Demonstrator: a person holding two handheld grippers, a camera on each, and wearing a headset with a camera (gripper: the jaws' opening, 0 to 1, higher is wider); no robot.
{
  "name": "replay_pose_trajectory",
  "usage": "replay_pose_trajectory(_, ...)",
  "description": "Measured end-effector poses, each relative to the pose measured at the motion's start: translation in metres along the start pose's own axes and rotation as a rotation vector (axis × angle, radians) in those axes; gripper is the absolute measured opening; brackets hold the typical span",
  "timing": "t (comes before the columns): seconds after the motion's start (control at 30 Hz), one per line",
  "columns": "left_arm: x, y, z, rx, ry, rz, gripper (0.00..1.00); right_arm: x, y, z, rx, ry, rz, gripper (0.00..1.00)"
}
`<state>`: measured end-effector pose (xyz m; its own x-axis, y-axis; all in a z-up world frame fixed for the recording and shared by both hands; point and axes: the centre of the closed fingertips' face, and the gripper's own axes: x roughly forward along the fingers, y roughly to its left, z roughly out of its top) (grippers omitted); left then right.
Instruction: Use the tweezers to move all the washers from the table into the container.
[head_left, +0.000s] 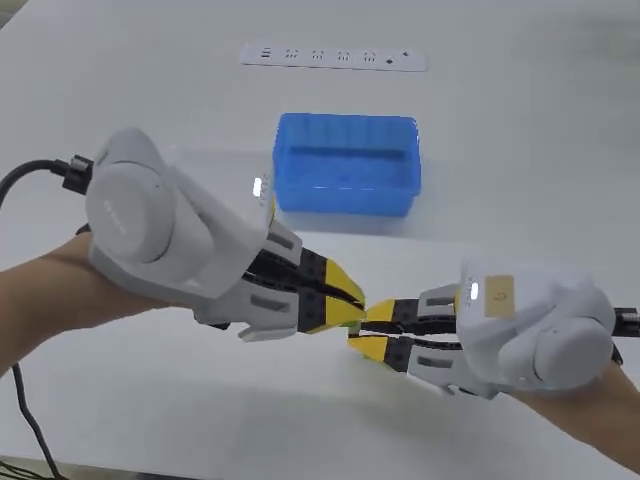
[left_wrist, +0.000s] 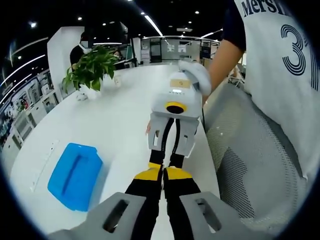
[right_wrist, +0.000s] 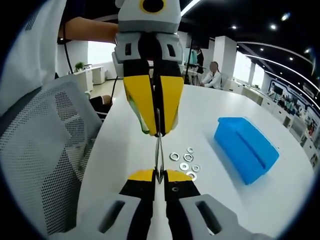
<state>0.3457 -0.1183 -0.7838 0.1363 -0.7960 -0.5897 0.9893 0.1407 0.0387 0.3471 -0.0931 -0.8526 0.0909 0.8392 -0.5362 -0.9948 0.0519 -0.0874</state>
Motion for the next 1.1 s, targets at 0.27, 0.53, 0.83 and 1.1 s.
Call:
replay_pose_trajectory(0.27, -0.0008, 0.0029, 0.0002, -0.007, -0.009, 0.006, 0.05, 0.0013, -0.0017, 0.0012, -0.028, 0.02, 0.04, 0.1)
replay_pose_trajectory(0.53, 0.0005, 0.0023, 0.0016, -0.015, -0.016, -0.005, 0.05, 0.0033, -0.0011, 0.0047, -0.057, 0.021, 0.064, 0.11)
replay_pose_trajectory(0.83, 0.0064, 0.0035, -0.0023, -0.01, -0.006, -0.006, 0.06, 0.0039, -0.0016, 0.0042, -0.05, 0.033, 0.082, 0.07)
replay_pose_trajectory(1.1, 0.0066, 0.0008, -0.0036, -0.013, -0.007, -0.008, 0.06, 0.0038, -0.0006, 0.0046, -0.049, 0.038, 0.073, 0.07)
